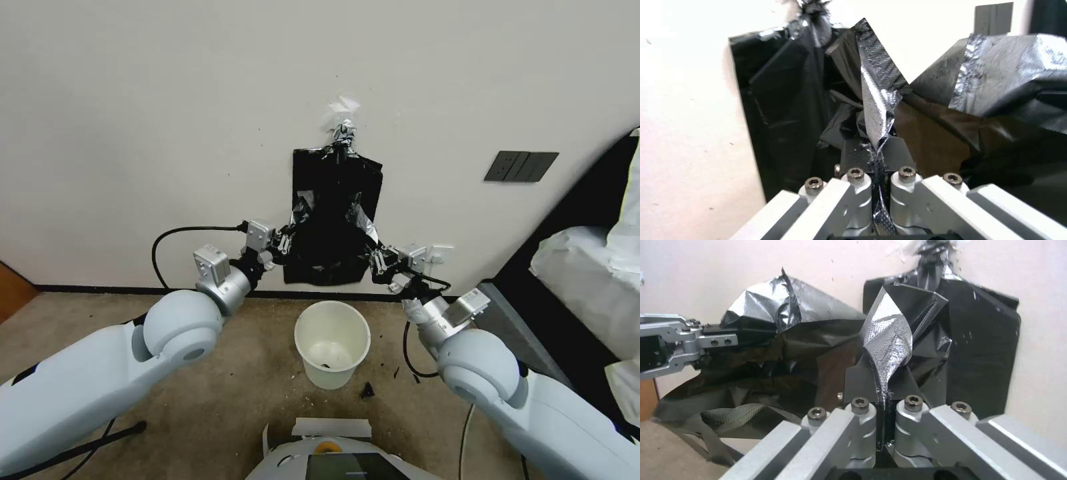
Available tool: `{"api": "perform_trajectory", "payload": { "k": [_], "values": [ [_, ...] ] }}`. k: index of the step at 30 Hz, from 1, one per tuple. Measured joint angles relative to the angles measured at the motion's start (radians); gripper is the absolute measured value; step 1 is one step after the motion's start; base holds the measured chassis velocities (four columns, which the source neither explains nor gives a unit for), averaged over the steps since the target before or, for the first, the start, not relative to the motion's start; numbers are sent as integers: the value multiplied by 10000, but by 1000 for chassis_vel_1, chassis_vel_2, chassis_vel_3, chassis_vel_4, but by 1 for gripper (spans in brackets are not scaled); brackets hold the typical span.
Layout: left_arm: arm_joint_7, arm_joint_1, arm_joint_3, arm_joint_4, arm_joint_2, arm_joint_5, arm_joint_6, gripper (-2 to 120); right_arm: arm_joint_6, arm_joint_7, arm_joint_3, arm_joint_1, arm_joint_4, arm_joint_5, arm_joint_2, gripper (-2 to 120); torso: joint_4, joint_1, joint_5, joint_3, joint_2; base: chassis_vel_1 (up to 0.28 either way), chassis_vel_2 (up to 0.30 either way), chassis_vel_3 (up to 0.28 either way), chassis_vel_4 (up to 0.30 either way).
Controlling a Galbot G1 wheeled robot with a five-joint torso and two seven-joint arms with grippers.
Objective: Place a trash bag onto the trash bin.
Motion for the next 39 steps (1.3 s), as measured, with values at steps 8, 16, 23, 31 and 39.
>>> {"api": "perform_trajectory", "payload": {
  "k": [8, 16, 23, 31, 39],
  "values": [
    [-195, 582, 117, -296, -28, -81, 55, 0, -19, 227, 323, -1379, 130, -62, 237, 0, -1, 0, -1, 0, 1, 0, 0, 0, 0],
    [-237, 2662, -1152, -932, 62, -74, 137, 0, -37, 456, 532, -2503, 130, -184, 538, 0, 2, -1, 0, 0, 0, 0, 0, 0, 0],
    [-246, 3405, -1169, -874, -297, 256, 153, 0, 56, 461, 643, -3121, 126, -642, 663, 0, 1, -1, 1, 0, 0, 0, 0, 0, 0],
    [-388, 3300, -176, -286, -1047, 622, 93, 0, 267, 436, 1034, -3672, 121, -1038, 669, 0, -1, 0, 1, 1, 0, 0, 0, 0, 0],
    [-850, 3788, 92, 64, -1607, 542, 131, 0, 124, 677, 1149, -4107, 115, -1073, 819, 0, 2, 0, 1, 1, 0, 0, 0, 0, 0]
  ]
}}
